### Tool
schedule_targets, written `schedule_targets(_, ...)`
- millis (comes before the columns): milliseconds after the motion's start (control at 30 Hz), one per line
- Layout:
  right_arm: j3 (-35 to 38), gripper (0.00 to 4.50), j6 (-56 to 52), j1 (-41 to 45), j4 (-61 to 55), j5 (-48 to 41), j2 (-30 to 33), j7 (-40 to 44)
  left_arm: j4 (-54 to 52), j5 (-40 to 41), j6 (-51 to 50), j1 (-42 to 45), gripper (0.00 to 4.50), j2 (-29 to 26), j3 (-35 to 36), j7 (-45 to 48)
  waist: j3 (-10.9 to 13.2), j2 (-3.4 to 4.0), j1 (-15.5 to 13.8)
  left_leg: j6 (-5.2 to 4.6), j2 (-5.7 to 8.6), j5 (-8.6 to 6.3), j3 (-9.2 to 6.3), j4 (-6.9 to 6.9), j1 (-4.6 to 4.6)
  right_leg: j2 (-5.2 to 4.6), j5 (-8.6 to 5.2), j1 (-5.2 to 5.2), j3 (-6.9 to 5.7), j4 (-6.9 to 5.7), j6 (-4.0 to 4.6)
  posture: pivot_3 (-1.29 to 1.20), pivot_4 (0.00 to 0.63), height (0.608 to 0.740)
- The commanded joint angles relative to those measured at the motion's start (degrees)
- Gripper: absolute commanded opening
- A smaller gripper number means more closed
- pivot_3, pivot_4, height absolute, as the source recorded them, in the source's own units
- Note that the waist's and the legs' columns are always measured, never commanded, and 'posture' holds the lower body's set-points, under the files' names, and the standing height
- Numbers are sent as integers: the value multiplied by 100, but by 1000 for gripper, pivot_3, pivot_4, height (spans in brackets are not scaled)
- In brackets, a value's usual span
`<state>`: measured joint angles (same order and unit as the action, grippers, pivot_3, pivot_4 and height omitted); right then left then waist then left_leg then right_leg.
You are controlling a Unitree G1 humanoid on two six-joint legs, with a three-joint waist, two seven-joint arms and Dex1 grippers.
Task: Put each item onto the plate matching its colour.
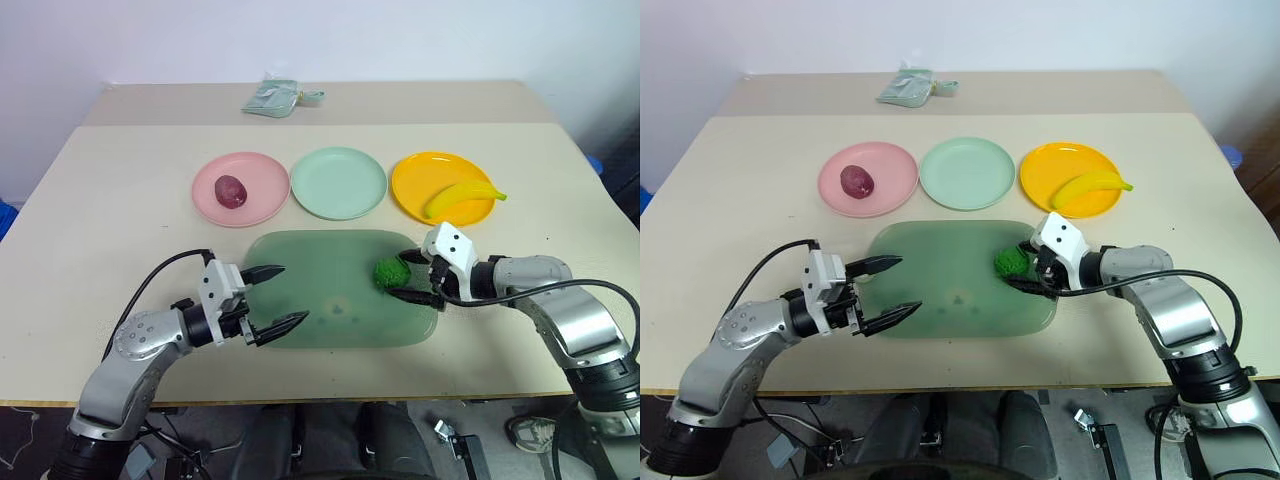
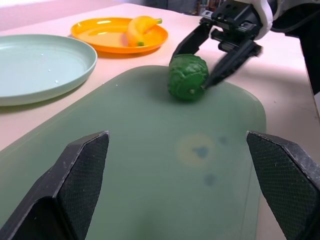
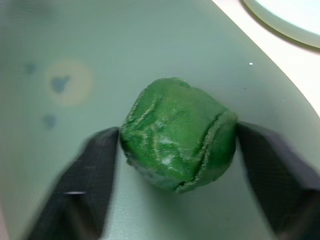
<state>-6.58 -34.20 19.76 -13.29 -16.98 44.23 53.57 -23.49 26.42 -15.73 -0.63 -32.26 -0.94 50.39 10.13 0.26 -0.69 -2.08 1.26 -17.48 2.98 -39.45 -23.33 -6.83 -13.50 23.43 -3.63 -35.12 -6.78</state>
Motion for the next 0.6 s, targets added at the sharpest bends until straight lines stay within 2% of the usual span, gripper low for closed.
schedule_targets(33,24,2169,209,266,-99,66,-125,-87,-223,37,18,-17,4500,16,49,-89,0,0,1,0,0,0,-1,0,0,1,0,0,0,0,0,0,150,740)
schedule_targets(133,132,2114,246,733,102,23,-603,-445,-257,28,0,-52,4500,-2,92,-178,0,-1,15,0,0,0,-1,0,0,1,0,0,0,0,0,0,150,740)
schedule_targets(167,104,2114,242,1179,480,148,-1033,-864,-261,-7,37,-65,4500,15,155,-267,0,0,55,1,-1,1,0,0,0,2,0,1,0,-1,0,0,150,740)
schedule_targets(267,-87,2114,235,2690,2539,919,-2386,-2500,-90,-289,164,35,4500,118,303,-710,0,1,186,13,-2,8,1,-1,1,6,1,8,2,-13,1,0,150,740)
schedule_targets(333,-50,2114,492,3332,3714,1192,-2941,-3095,-77,-358,157,45,4500,167,334,-867,-4,-5,158,26,-1,16,4,9,-3,10,2,26,6,-28,9,0,150,740)
schedule_targets(433,48,2114,1108,3958,5028,1299,-3445,-3359,-260,-393,131,-82,4500,198,360,-1009,-7,-7,135,29,0,17,-17,32,-7,14,-5,26,-9,-40,22,0,150,740)
schedule_targets(533,176,2114,1533,4333,5870,1279,-3646,-3359,-469,-394,101,-254,4500,224,414,-1190,-4,-5,147,15,13,9,-13,35,-17,8,-4,26,-10,-26,20,0,150,740)
schedule_targets(600,243,3135,1707,4449,6138,1192,-3666,-3154,-641,-391,75,-414,4500,229,474,-1319,-3,-4,155,13,16,9,-12,30,-17,6,-4,15,-11,-10,19,0,150,740)
